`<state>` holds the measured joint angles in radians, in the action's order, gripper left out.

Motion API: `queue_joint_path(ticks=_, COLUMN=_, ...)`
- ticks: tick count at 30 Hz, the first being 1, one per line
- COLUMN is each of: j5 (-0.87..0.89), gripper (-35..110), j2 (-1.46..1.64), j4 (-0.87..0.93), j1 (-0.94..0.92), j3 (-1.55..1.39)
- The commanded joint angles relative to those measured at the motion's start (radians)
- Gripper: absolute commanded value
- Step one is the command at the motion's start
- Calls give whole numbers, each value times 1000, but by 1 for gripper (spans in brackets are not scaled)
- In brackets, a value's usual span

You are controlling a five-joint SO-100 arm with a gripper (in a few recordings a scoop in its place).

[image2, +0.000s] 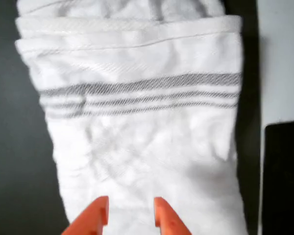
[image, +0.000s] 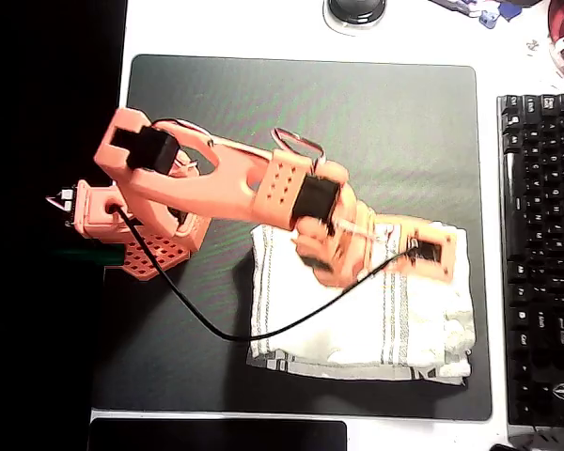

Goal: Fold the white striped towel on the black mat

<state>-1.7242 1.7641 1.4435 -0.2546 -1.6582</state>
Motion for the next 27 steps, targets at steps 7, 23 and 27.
queue_joint_path(ticks=7, j5=94, gripper=12, j2=193, j4=38, j1=186, j3=-256)
queue_joint_path(ticks=23, j5=156, gripper=0, j2=729, j4=-117, j1=385, j3=-822)
queue_joint_path(ticks=27, j5=158, gripper=0, j2=976, j4=-147, j1=376, j3=-1005)
